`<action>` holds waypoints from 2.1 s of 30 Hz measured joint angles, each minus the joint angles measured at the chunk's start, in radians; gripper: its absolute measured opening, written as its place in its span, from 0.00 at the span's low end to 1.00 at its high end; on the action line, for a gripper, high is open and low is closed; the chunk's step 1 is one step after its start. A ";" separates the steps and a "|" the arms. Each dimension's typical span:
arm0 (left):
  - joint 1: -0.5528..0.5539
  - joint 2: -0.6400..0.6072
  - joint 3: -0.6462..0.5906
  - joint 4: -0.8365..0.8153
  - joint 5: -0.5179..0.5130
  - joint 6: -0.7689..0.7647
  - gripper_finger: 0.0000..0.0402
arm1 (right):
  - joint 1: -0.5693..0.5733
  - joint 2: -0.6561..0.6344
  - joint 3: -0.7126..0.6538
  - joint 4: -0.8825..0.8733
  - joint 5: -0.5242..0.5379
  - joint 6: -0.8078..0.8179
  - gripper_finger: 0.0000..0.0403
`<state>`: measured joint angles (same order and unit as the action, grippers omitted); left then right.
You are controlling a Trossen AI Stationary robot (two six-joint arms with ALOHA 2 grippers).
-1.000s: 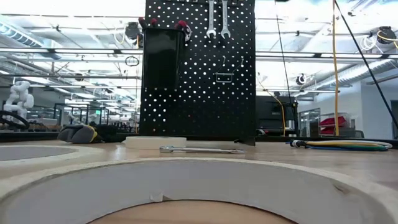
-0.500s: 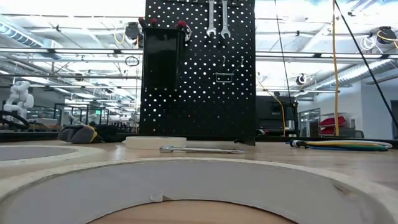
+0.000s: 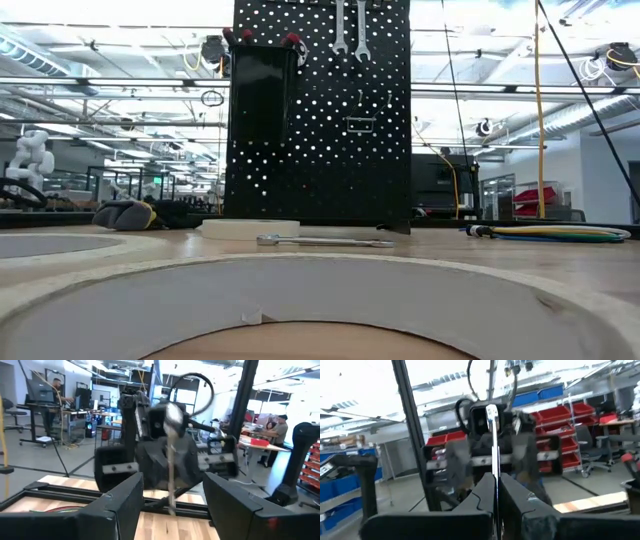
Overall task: Hang tools onto peg board
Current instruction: Hang the silver wrench on the peg board
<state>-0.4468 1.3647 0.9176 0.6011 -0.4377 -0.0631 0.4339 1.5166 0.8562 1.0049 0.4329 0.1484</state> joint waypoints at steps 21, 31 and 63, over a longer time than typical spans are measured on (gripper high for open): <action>0.075 0.000 0.000 0.050 0.115 -0.061 0.53 | -0.019 0.003 0.000 -0.066 -0.013 0.022 0.01; 0.075 0.000 0.000 0.048 0.148 -0.061 0.48 | -0.049 0.003 0.000 -0.068 -0.016 0.022 0.01; 0.106 -0.009 0.002 -0.056 0.137 -0.008 0.03 | -0.098 -0.029 0.002 -0.255 -0.051 0.198 0.30</action>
<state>-0.3412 1.3561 0.9195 0.5447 -0.3010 -0.0715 0.3357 1.4877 0.8581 0.7496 0.3820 0.3467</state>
